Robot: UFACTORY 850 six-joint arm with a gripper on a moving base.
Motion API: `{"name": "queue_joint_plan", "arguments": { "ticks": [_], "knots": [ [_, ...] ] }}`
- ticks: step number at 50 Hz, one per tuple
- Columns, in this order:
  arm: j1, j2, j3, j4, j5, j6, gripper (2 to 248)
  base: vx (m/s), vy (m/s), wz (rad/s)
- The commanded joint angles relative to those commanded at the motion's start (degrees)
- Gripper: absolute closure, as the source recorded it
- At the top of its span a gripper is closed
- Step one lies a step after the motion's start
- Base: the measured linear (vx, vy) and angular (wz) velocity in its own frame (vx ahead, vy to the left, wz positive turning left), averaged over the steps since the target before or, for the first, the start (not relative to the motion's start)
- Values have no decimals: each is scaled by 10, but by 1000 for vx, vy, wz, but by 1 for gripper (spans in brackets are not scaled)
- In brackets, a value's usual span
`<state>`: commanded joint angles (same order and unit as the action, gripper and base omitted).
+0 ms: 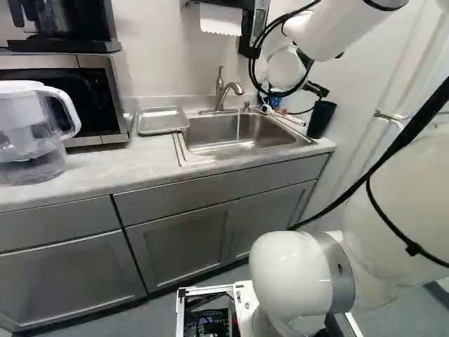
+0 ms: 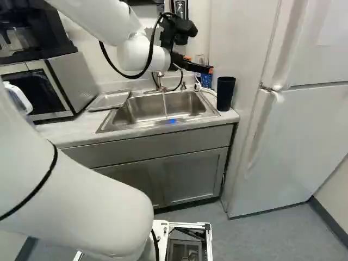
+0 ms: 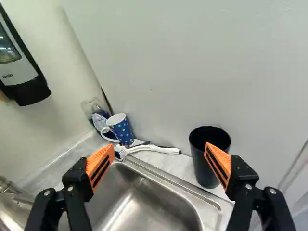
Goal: Rinse the cup and place it in the tray
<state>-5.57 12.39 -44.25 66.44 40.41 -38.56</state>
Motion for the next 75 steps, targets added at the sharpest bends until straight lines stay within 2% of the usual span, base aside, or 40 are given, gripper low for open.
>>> {"name": "queue_joint_plan", "arguments": {
  "ticks": [37,75],
  "knots": [
    [6,-33,22,67,97,0,3,0,0,0],
    [15,-104,12,97,193,0,3,0,0,0]
  ]
}}
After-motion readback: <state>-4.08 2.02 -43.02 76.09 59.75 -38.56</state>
